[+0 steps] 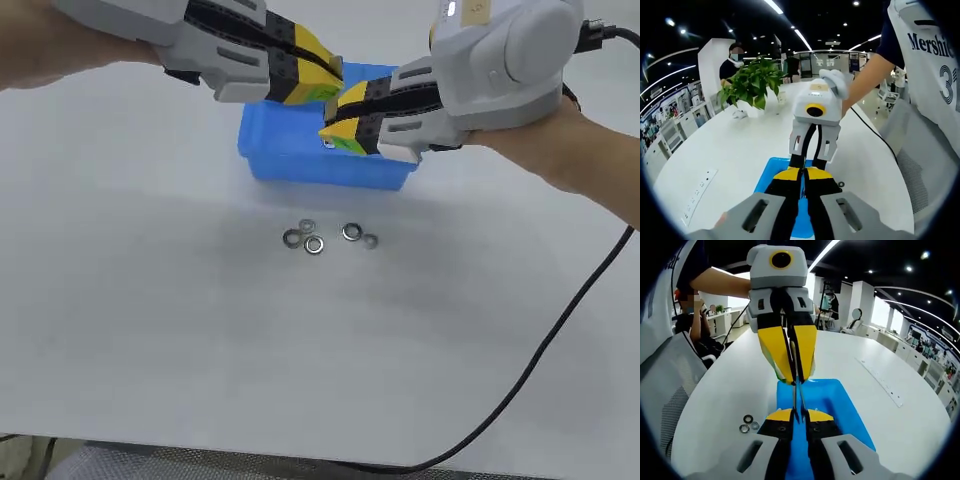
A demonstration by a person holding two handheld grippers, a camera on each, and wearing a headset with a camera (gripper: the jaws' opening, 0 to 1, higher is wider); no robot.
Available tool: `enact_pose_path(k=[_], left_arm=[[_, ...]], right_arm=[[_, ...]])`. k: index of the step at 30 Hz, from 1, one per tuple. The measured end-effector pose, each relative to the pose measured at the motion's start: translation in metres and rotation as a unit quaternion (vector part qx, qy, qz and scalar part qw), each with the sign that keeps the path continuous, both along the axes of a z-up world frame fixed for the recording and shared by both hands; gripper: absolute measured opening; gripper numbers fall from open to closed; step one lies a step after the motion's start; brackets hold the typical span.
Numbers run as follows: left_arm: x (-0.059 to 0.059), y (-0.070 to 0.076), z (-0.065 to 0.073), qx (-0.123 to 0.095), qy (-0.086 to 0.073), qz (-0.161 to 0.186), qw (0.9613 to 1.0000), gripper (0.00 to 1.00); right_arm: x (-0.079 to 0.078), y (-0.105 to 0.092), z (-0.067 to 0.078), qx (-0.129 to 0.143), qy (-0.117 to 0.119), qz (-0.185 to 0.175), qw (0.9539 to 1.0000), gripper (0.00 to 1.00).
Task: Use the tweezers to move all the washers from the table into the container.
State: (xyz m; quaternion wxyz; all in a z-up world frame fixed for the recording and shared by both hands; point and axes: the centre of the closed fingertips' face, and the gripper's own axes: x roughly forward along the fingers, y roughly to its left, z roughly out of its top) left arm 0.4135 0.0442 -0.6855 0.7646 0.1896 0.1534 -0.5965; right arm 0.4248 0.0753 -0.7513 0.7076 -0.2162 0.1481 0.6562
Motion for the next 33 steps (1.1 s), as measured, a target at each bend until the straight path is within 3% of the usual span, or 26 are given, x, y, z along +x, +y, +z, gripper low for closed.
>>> enact_pose_path(k=[13, 15, 16, 21, 30, 33], left_arm=[[-0.021, 0.0, 0.025, -0.007, -0.021, 0.001, 0.9998, 0.06], [-0.025, 0.0, 0.025, -0.009, -0.009, 0.001, 0.9999, 0.06], [-0.027, 0.001, 0.025, -0.005, -0.013, 0.002, 0.9999, 0.06], [-0.041, -0.001, 0.028, -0.001, -0.002, -0.001, 1.0, 0.05], [-0.07, 0.003, 0.033, -0.001, -0.005, -0.006, 1.0, 0.05], [-0.078, 0.005, 0.03, -0.004, 0.001, -0.005, 1.0, 0.05]], right_arm=[[-0.02, -0.001, 0.017, 0.0, -0.012, 0.008, 0.9999, 0.1], [-0.024, 0.0, 0.018, -0.001, -0.012, 0.01, 0.9999, 0.1], [-0.026, 0.0, 0.018, -0.004, -0.014, 0.011, 0.9998, 0.1], [-0.041, 0.001, 0.019, -0.008, -0.014, 0.02, 0.9997, 0.1], [-0.075, 0.003, 0.029, 0.003, -0.02, 0.015, 0.9997, 0.14], [-0.083, 0.003, 0.027, 0.002, -0.015, 0.011, 0.9998, 0.15]])
